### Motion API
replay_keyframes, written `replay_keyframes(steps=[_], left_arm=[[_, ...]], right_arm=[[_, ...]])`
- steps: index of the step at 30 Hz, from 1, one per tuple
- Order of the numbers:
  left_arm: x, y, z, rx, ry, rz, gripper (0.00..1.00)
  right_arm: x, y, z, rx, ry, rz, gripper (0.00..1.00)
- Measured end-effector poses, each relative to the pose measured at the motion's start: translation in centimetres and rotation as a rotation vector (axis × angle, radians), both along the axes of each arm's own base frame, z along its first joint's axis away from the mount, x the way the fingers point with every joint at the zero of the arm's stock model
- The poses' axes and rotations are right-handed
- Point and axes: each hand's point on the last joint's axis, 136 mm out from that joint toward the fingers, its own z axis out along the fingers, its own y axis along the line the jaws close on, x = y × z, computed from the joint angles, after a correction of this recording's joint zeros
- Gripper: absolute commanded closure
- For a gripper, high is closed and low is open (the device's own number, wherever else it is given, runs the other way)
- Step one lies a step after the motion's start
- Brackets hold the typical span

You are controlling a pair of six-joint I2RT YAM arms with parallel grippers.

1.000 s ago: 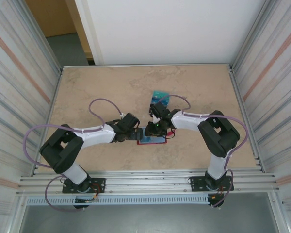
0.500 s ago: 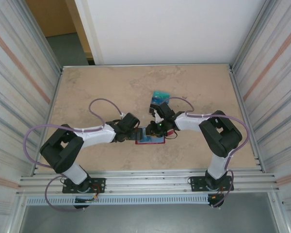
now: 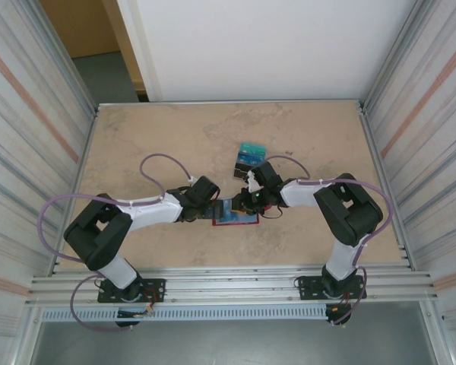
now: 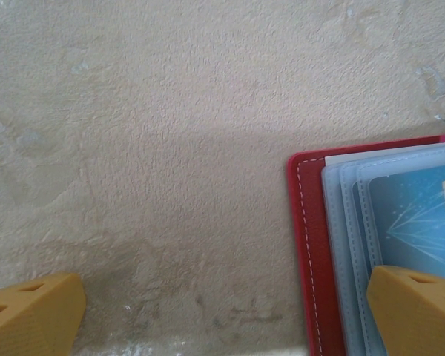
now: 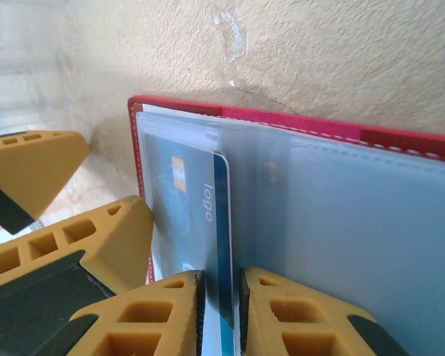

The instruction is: Take the credit cards out of the card holder

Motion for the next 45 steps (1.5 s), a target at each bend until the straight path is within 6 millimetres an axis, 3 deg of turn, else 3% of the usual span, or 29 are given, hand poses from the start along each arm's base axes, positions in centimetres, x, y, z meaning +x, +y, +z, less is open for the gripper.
replay_keyframes(steps=[22,30,45], left_arm=[[0.0,0.0,0.0,0.010,0.010,0.001,0.01],[0.0,0.0,0.0,0.009,0.011,0.004,0.01],[0.1,0.0,0.0,0.012,0.010,0.005,0.01]], right_arm=[[0.7,0.2,1.3,0.150,0.003,-0.026,0.84],[0.7,0.1,1.5,0.174,0.002,-0.022,0.90],[0.9,-0.8,1.1,0.180,0.001,-0.044,0.89]])
